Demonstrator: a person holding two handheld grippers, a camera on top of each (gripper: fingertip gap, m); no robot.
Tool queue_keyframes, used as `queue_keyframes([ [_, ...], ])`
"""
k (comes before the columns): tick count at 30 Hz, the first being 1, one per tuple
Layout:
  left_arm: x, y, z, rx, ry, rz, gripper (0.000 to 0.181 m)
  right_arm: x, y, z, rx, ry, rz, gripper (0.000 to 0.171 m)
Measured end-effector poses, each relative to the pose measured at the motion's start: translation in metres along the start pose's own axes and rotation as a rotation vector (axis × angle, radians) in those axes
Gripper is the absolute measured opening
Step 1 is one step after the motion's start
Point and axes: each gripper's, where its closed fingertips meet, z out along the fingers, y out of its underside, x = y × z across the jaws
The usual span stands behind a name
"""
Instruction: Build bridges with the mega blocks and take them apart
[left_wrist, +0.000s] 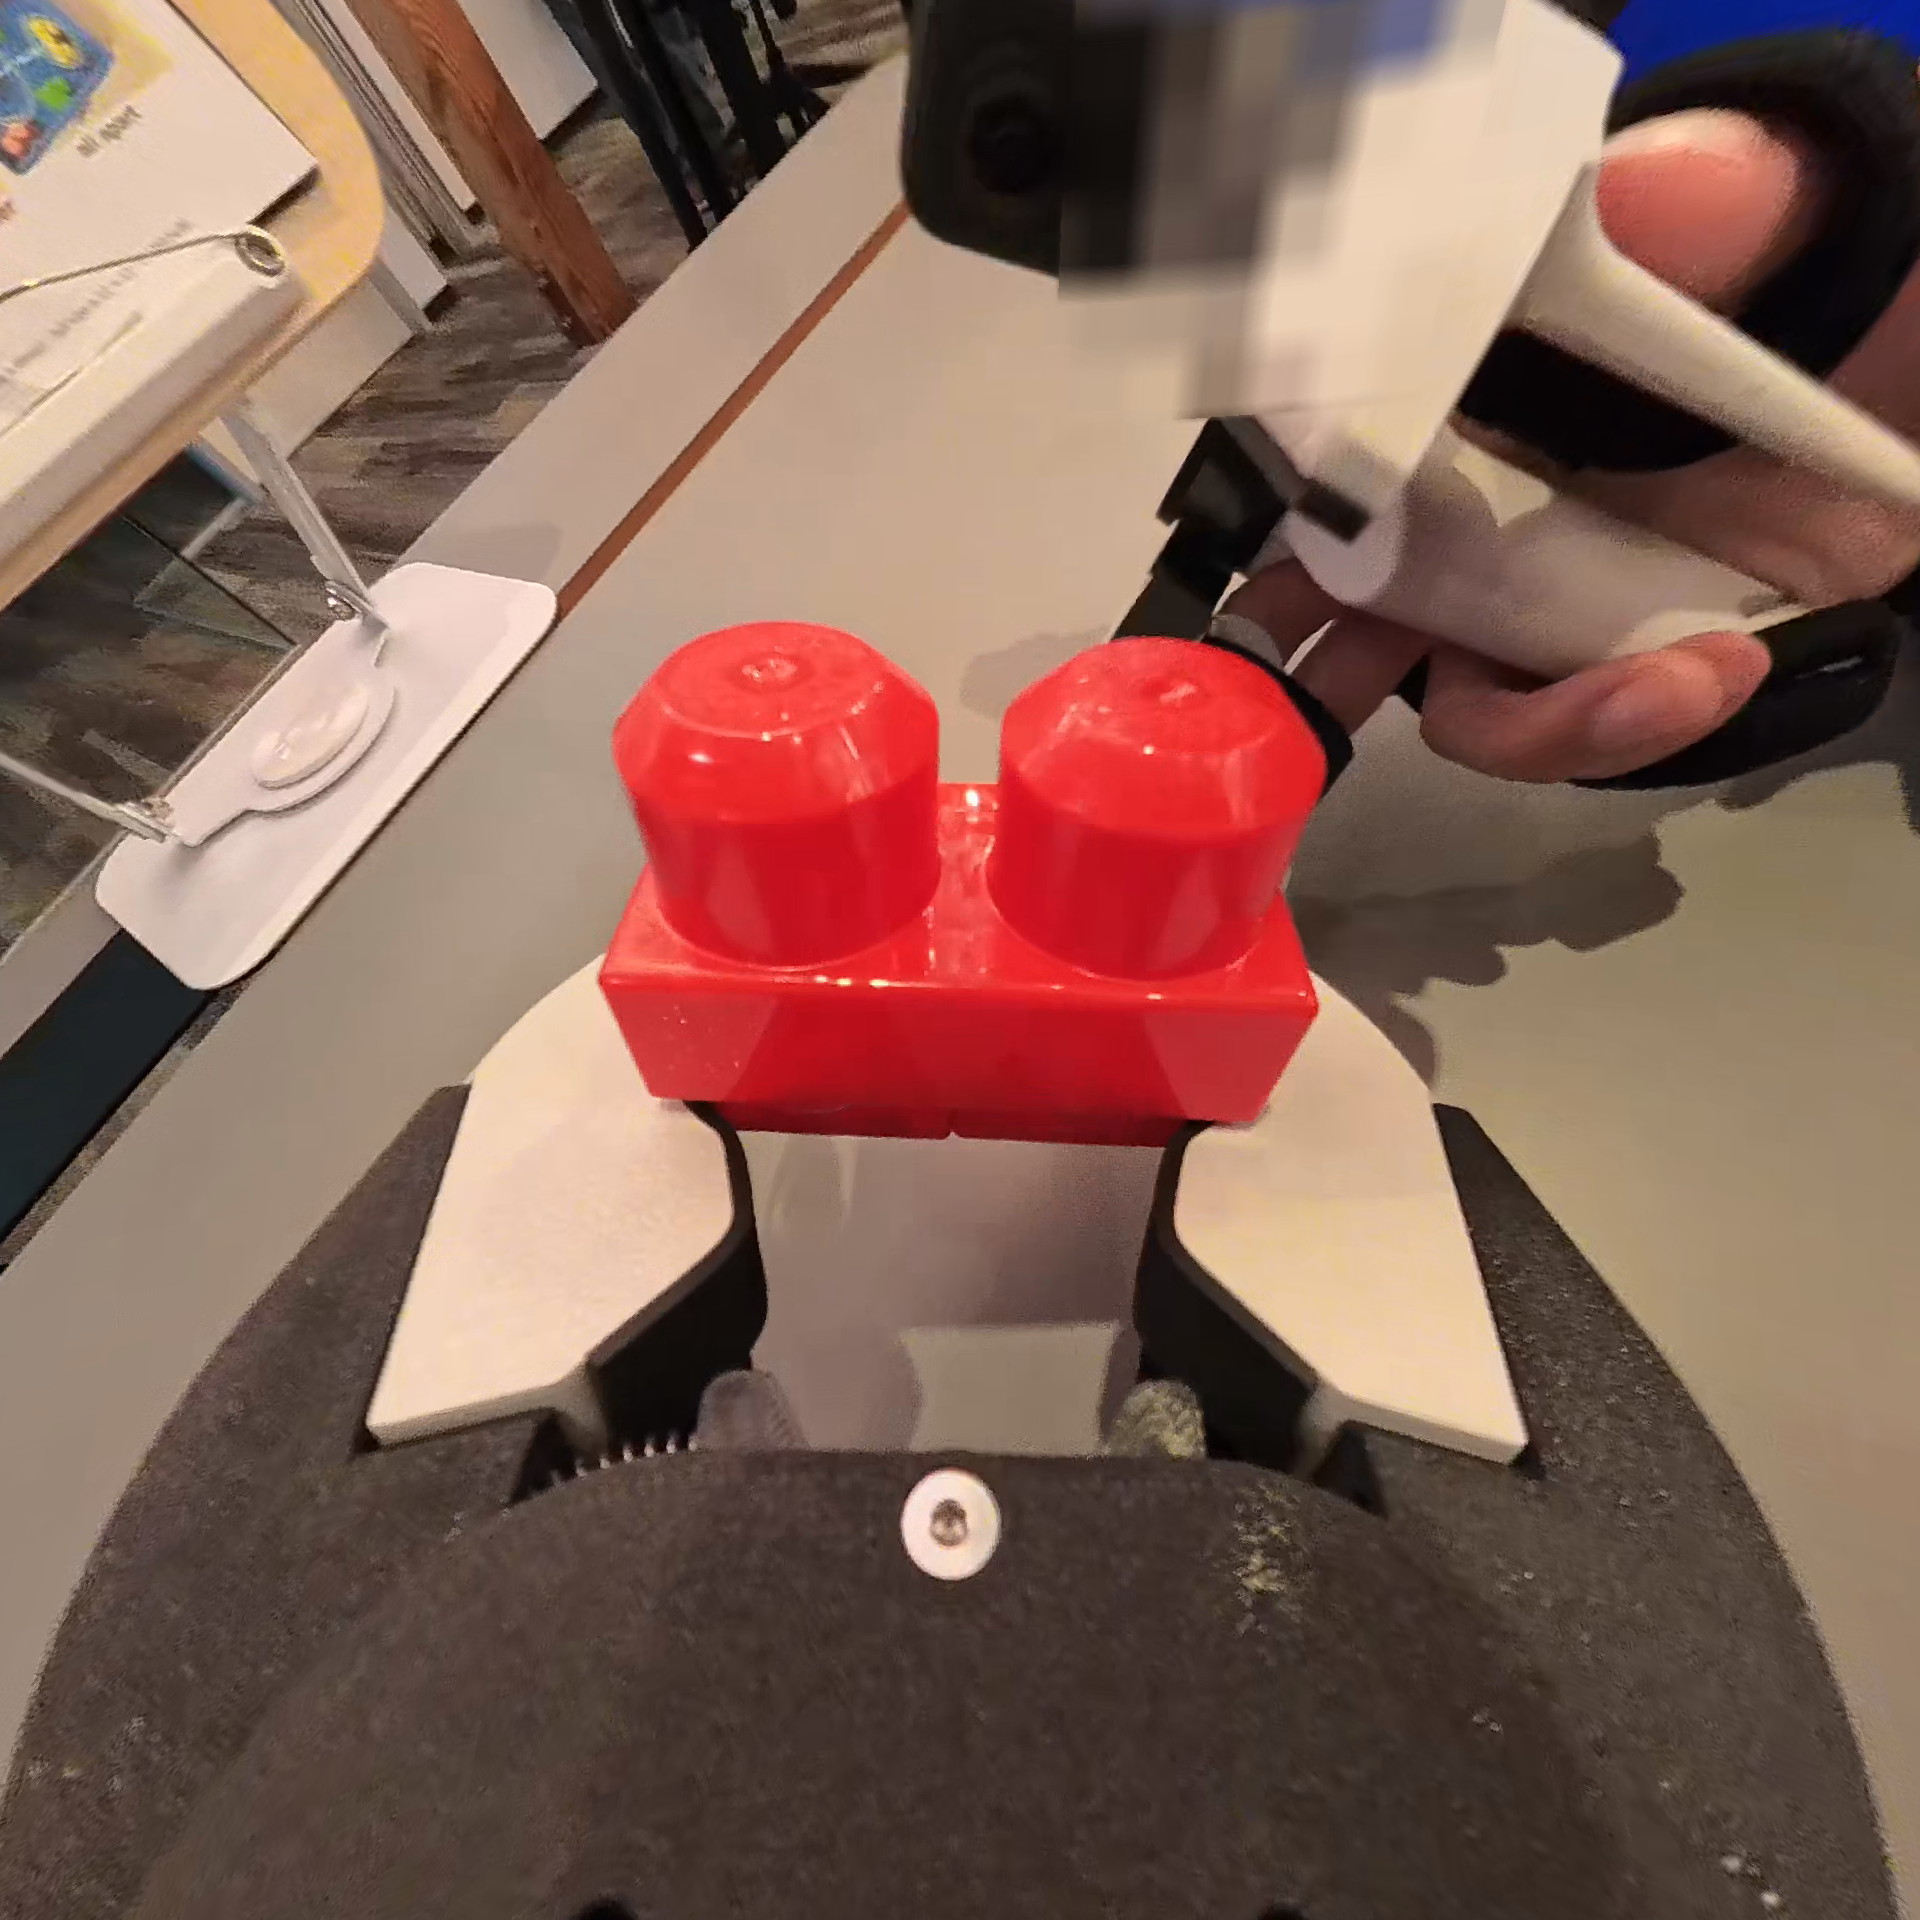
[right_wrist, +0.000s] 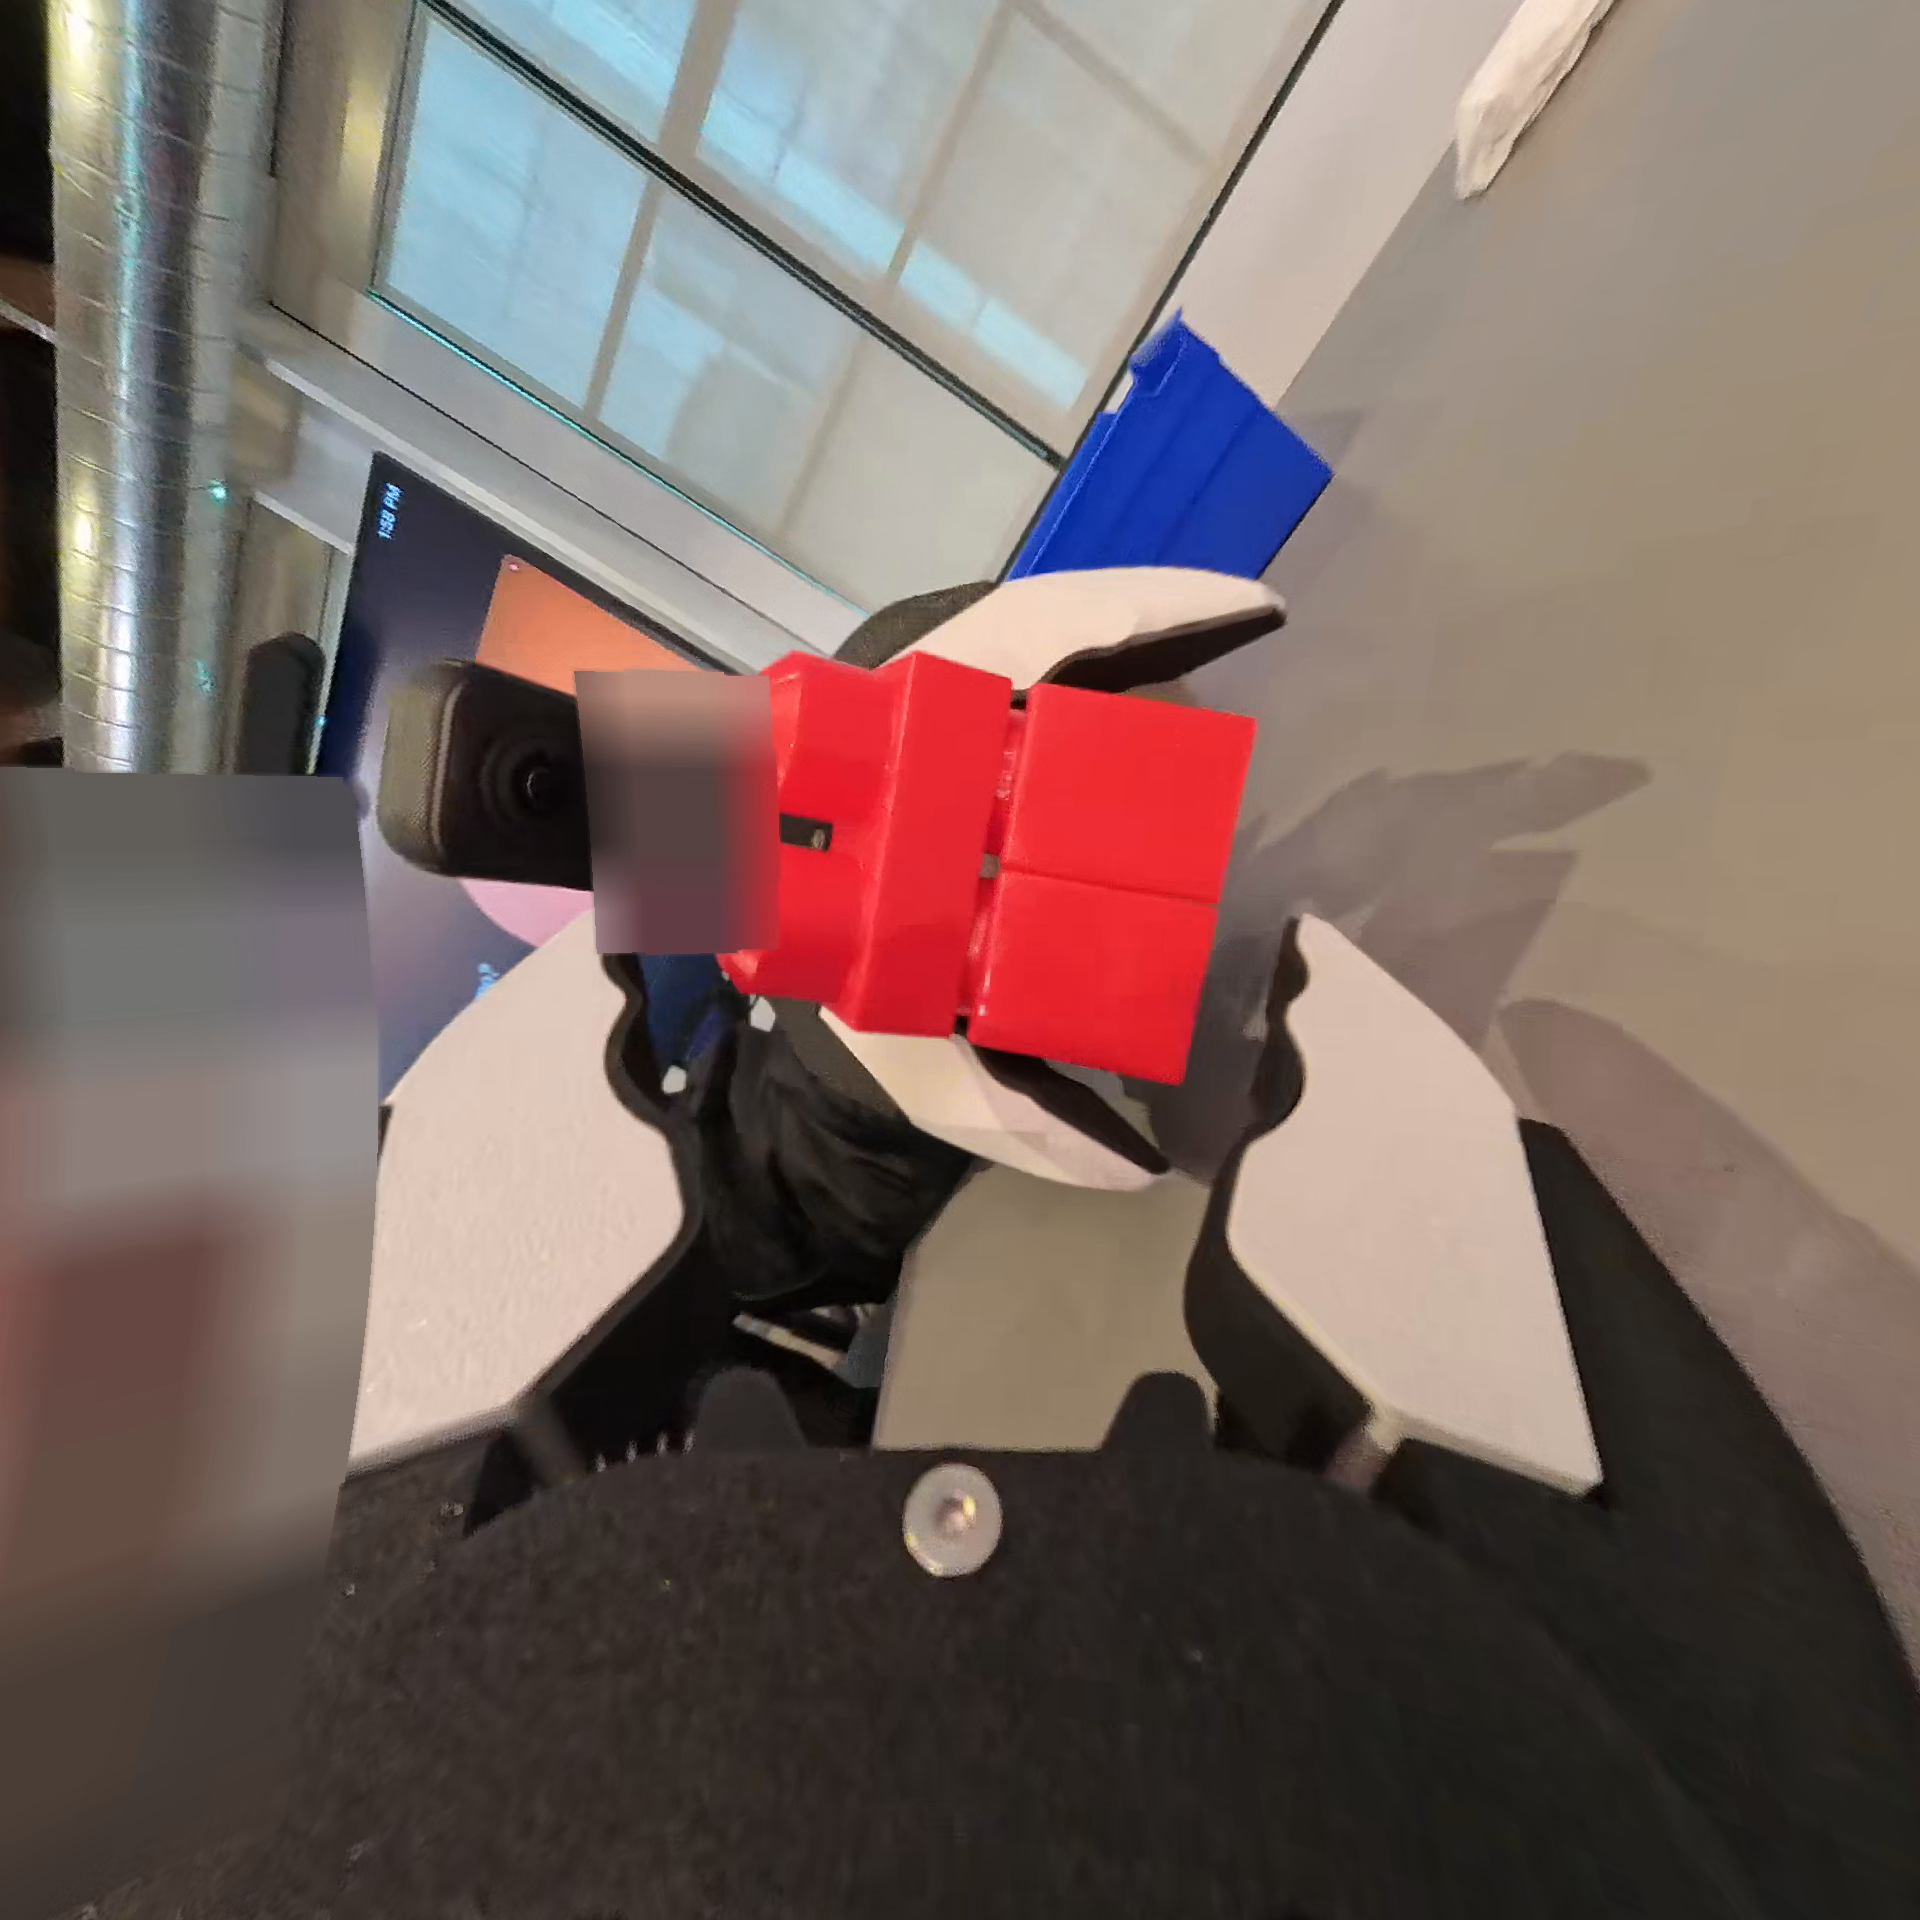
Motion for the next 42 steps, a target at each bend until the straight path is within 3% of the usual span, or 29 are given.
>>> queue_keyframes([
  [7, 0.011, 0.0, 0.003, -0.015, 0.028, 0.037, 0.089, -0.002, 0.018, 0.014, -0.078, -0.036, 0.057, 0.104],
  [11, 0.017, 0.005, 0.004, -0.057, 0.049, 0.07, 0.089, 0.0, 0.024, 0.019, -0.098, -0.025, 0.065, 0.108],
  [26, 0.018, 0.001, 0.0, -0.044, 0.055, 0.064, 0.092, -0.008, 0.022, 0.021, -0.058, -0.11, 0.157, 0.103],
  [33, 0.024, 0.009, 0.002, -0.112, 0.076, 0.094, 0.091, -0.005, 0.034, 0.029, -0.108, -0.077, 0.153, 0.121],
  [35, 0.021, 0.009, 0.002, -0.108, 0.066, 0.09, 0.091, -0.003, 0.029, 0.025, -0.085, -0.069, 0.142, 0.105],
  [42, 0.022, 0.004, -0.001, -0.074, 0.088, 0.068, 0.091, -0.006, 0.028, 0.024, -0.077, -0.108, 0.176, 0.105],
])
